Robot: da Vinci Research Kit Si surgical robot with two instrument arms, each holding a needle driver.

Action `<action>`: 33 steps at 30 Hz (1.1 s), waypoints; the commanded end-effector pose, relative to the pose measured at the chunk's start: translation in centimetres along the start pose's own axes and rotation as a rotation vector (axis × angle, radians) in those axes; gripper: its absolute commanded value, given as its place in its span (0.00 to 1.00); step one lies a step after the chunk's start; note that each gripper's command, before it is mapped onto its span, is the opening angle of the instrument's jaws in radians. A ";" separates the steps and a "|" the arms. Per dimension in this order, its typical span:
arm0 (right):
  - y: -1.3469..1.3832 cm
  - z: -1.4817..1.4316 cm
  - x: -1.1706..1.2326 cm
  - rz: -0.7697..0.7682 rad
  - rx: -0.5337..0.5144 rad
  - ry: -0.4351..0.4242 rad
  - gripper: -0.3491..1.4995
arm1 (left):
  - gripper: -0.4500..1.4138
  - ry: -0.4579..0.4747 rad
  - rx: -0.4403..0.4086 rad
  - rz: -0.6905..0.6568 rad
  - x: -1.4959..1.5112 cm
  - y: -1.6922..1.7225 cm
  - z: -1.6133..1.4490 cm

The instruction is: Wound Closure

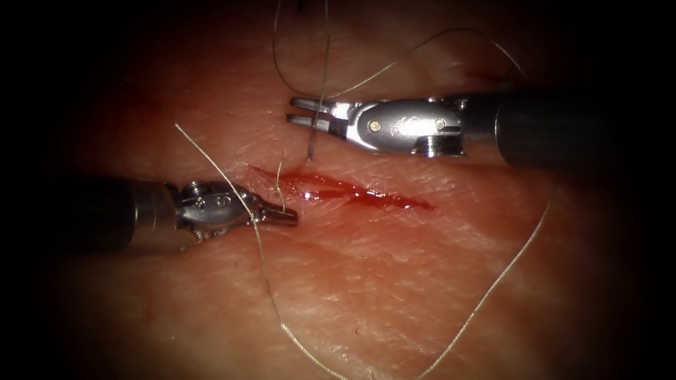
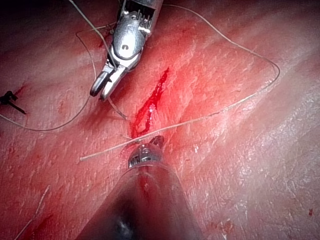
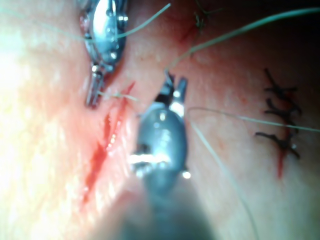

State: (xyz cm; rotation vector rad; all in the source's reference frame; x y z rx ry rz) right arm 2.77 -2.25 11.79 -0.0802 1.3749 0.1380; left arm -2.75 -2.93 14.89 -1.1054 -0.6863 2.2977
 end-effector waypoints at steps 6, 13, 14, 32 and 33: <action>0.05 0.08 -0.06 0.062 0.002 -0.005 0.00 | 0.14 0.000 -0.003 0.000 -0.03 0.01 0.09; 0.12 0.10 -0.09 0.070 0.001 -0.010 0.00 | 0.14 0.000 -0.003 0.000 -0.03 0.01 0.09; 0.12 0.10 -0.09 0.070 0.001 -0.010 0.00 | 0.14 0.000 -0.003 0.000 -0.03 0.01 0.08; 0.19 0.12 -0.04 -0.006 0.013 -0.016 0.00 | 0.14 0.000 -0.003 0.000 -0.03 0.01 0.09; 0.18 0.12 -0.04 -0.001 0.016 -0.014 0.00 | 0.14 0.000 -0.003 0.000 -0.03 0.00 0.08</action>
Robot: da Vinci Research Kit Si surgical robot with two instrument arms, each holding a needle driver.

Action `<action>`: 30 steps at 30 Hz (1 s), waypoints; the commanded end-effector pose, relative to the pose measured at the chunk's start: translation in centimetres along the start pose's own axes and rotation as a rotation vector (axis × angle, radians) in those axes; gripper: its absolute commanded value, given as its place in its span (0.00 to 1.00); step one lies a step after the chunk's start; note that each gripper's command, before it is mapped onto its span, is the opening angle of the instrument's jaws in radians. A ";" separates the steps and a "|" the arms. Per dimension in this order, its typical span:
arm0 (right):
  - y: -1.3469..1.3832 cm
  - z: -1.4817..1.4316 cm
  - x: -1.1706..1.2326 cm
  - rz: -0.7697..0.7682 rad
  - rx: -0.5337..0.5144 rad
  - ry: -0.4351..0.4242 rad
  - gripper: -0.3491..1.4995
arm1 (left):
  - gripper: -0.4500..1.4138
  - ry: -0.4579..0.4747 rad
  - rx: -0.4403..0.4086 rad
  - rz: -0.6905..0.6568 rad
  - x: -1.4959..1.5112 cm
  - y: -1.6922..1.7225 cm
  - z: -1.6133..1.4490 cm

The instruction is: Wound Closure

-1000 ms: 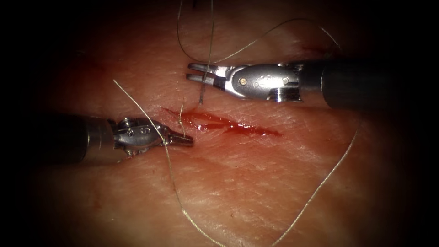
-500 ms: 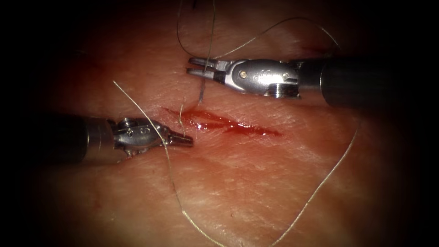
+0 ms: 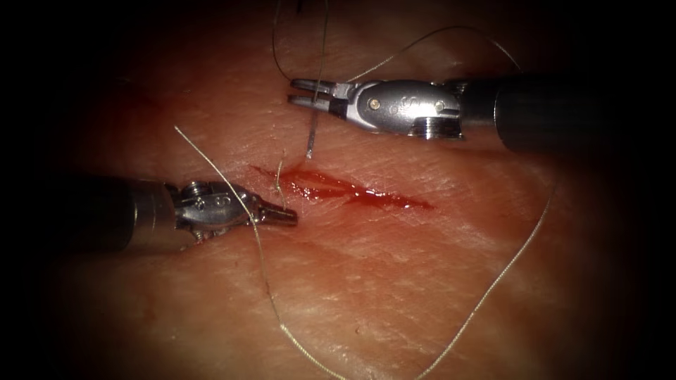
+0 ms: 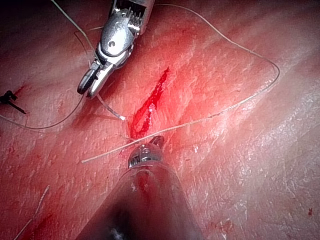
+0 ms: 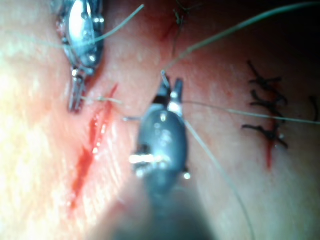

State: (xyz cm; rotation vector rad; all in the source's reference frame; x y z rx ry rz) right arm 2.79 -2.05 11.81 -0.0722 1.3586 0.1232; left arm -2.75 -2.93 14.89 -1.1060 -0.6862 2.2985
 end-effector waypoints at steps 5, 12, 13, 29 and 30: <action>-0.08 0.10 -0.06 0.064 0.010 -0.006 0.00 | 0.14 0.000 -0.003 -0.001 -0.03 0.00 0.09; -0.04 0.12 -0.09 0.201 0.012 -0.012 0.00 | 0.14 0.000 -0.002 -0.001 -0.03 0.00 0.09; -0.03 0.12 -0.09 0.213 0.012 -0.012 0.00 | 0.14 0.000 -0.002 -0.001 -0.03 0.00 0.09; 0.01 0.17 -0.14 0.382 0.044 0.002 0.00 | 0.14 0.000 -0.003 0.000 -0.04 0.00 0.09; -0.01 0.18 -0.15 0.398 0.051 0.005 0.00 | 0.14 0.000 -0.003 0.000 -0.04 0.00 0.09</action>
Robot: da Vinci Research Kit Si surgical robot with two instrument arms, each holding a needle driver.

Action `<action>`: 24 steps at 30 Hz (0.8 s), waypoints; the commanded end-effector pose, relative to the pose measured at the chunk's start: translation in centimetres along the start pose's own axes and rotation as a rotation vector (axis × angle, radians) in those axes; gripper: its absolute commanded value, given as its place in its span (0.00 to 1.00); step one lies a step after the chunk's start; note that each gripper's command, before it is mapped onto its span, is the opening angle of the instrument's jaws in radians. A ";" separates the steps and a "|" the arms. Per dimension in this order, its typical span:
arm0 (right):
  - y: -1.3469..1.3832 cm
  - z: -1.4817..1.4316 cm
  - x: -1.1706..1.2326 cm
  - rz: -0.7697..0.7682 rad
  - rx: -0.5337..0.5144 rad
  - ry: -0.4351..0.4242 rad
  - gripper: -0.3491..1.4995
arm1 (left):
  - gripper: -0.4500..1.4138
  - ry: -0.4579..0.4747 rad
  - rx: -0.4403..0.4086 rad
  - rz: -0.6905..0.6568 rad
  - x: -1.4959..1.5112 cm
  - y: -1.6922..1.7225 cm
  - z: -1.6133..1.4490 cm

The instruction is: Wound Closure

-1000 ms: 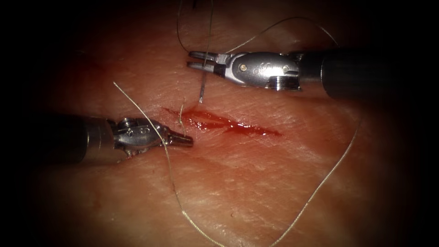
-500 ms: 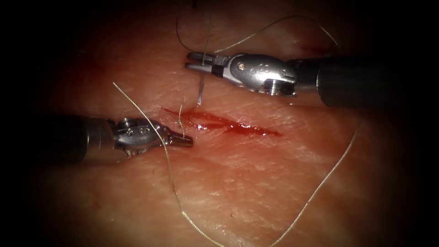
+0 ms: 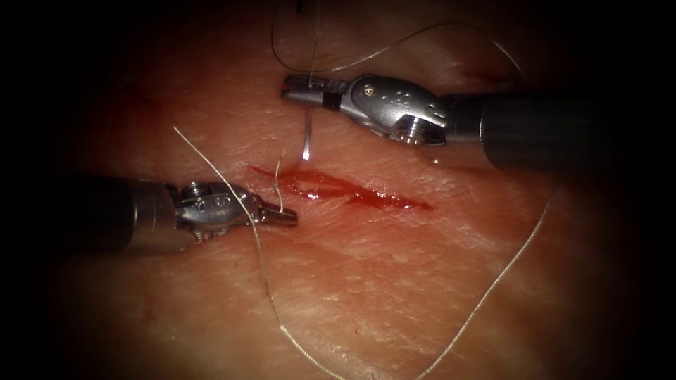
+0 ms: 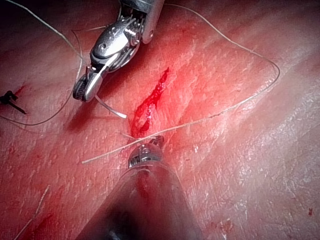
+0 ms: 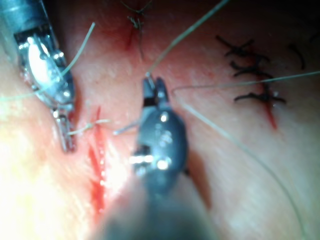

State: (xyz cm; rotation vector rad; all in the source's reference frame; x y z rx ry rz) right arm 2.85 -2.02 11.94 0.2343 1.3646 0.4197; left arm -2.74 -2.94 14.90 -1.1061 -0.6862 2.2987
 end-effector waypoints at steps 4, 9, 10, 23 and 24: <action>-0.06 0.10 -0.09 0.051 0.031 0.007 0.00 | 0.14 0.000 -0.003 -0.001 -0.03 0.00 0.08; -0.12 0.12 -0.15 0.095 0.044 0.006 0.00 | 0.14 0.000 -0.003 0.000 -0.03 0.00 0.08; -0.12 0.12 -0.16 0.105 0.049 0.007 0.00 | 0.14 0.000 -0.003 0.000 -0.03 0.00 0.08; -0.29 0.15 -0.24 0.250 0.071 -0.014 0.00 | 0.14 -0.001 -0.004 0.000 -0.04 0.00 0.07; -0.30 0.15 -0.24 0.268 0.072 -0.015 0.00 | 0.14 -0.001 -0.004 0.000 -0.04 0.00 0.07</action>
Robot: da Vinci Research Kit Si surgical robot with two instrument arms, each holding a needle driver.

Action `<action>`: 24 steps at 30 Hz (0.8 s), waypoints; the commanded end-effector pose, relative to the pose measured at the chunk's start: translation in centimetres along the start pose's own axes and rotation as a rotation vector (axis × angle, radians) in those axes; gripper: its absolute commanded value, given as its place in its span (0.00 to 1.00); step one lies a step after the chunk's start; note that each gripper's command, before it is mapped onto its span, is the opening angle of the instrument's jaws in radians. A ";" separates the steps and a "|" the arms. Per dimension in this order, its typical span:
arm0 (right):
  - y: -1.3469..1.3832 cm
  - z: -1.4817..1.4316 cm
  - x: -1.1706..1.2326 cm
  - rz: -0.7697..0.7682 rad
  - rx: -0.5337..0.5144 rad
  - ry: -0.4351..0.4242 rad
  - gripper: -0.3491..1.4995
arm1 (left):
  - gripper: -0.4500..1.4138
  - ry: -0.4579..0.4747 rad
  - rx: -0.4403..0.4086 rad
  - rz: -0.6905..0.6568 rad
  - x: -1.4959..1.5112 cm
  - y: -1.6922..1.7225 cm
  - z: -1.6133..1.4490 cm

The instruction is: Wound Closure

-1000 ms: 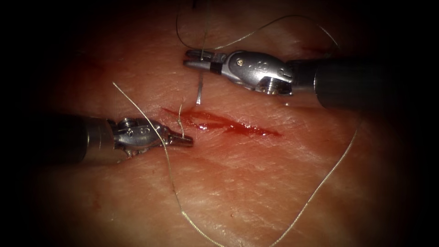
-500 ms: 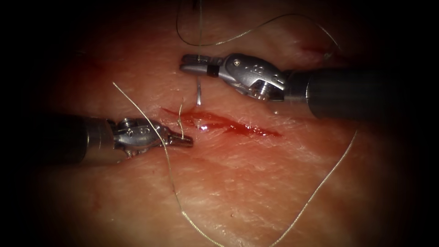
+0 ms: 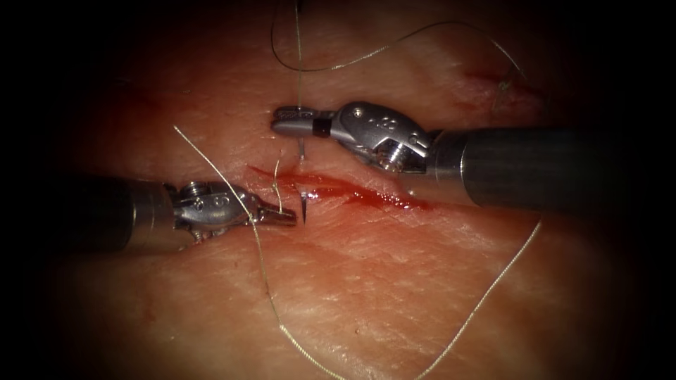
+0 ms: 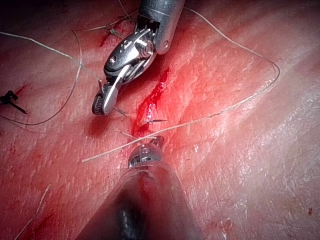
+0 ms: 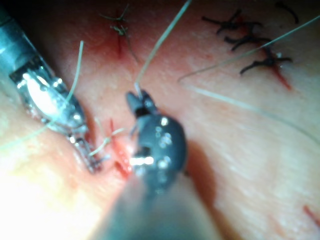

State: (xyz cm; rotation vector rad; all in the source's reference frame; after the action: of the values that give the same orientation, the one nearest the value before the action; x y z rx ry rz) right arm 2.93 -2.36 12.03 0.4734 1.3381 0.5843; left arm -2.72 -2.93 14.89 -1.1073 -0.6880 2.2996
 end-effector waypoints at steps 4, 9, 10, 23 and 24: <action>-0.01 0.06 -0.04 0.115 0.007 -0.010 0.00 | 0.14 0.000 -0.003 -0.001 -0.03 0.00 0.09; -0.04 0.02 -0.07 0.171 0.012 -0.023 0.00 | 0.14 0.000 -0.003 0.000 -0.03 0.00 0.09; -0.04 0.01 -0.08 0.182 0.013 -0.030 0.00 | 0.14 0.000 -0.003 0.000 -0.03 0.00 0.09; -0.19 -0.03 -0.34 0.454 0.088 -0.052 0.00 | 0.14 0.000 -0.003 0.000 -0.03 -0.01 0.09; -0.19 -0.03 -0.34 0.454 0.088 -0.052 0.00 | 0.14 0.000 -0.003 0.000 -0.03 -0.01 0.09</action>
State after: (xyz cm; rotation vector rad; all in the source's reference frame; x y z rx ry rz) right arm 2.80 -2.72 12.12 0.8810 1.2125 0.8881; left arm -2.72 -2.93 14.89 -1.1081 -0.6885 2.3002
